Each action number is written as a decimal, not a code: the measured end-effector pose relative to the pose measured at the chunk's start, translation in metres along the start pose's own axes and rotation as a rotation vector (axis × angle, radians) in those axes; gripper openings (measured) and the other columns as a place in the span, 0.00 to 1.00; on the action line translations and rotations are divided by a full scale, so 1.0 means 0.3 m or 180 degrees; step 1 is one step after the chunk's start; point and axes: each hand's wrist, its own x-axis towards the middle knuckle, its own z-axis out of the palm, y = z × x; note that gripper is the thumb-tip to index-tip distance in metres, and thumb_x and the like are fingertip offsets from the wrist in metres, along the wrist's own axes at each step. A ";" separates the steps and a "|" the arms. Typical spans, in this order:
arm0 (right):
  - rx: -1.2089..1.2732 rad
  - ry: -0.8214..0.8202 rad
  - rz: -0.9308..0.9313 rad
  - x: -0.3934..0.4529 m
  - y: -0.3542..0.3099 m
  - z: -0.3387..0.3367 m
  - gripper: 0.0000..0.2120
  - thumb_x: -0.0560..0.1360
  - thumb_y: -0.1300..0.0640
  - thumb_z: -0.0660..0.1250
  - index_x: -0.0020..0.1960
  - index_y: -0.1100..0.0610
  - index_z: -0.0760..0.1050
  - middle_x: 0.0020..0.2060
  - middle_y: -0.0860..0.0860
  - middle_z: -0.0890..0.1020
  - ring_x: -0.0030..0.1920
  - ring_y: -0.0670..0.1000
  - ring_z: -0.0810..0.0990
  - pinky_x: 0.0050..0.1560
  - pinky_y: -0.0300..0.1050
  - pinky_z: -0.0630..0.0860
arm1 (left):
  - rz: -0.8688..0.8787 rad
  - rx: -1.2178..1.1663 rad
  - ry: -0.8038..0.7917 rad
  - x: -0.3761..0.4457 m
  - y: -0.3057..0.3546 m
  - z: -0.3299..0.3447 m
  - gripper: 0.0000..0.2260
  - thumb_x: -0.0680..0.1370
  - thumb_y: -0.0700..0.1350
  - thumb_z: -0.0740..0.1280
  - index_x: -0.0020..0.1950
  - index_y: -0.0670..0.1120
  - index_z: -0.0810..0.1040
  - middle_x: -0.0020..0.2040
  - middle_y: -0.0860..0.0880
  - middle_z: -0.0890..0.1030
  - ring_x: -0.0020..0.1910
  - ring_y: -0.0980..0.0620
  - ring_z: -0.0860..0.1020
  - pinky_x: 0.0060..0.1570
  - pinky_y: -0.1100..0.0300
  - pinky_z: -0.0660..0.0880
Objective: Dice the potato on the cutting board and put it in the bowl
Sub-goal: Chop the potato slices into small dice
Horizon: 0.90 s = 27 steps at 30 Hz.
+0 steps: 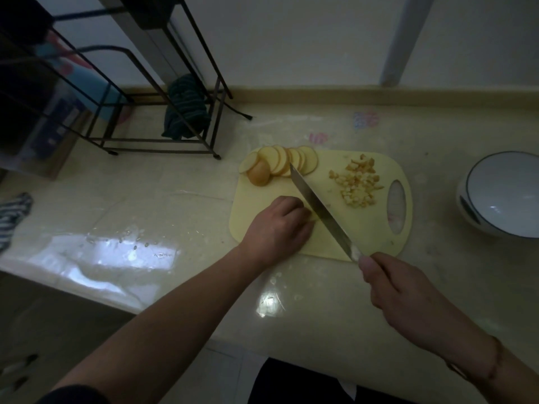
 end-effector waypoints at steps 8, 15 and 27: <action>-0.0298 0.0081 -0.0079 -0.013 -0.007 0.010 0.22 0.74 0.36 0.51 0.34 0.53 0.67 0.27 0.52 0.76 0.30 0.45 0.75 0.34 0.40 0.68 | 0.0015 0.0044 -0.0128 0.010 -0.008 0.004 0.10 0.76 0.44 0.67 0.49 0.37 0.83 0.49 0.40 0.81 0.45 0.40 0.80 0.41 0.50 0.79; -0.0405 0.0071 -0.0158 -0.035 0.027 0.014 0.24 0.75 0.36 0.50 0.38 0.53 0.73 0.31 0.48 0.79 0.32 0.46 0.77 0.37 0.42 0.71 | 0.0106 0.0055 -0.0147 0.021 -0.015 0.007 0.08 0.76 0.42 0.68 0.43 0.39 0.84 0.43 0.42 0.81 0.43 0.41 0.79 0.38 0.51 0.78; -0.0391 0.0023 -0.0099 0.067 -0.002 0.030 0.24 0.77 0.38 0.50 0.36 0.56 0.68 0.28 0.50 0.74 0.30 0.45 0.73 0.36 0.44 0.70 | 0.0200 -0.0004 -0.0097 0.023 -0.018 0.006 0.08 0.77 0.42 0.69 0.41 0.38 0.84 0.40 0.42 0.79 0.41 0.42 0.78 0.37 0.51 0.77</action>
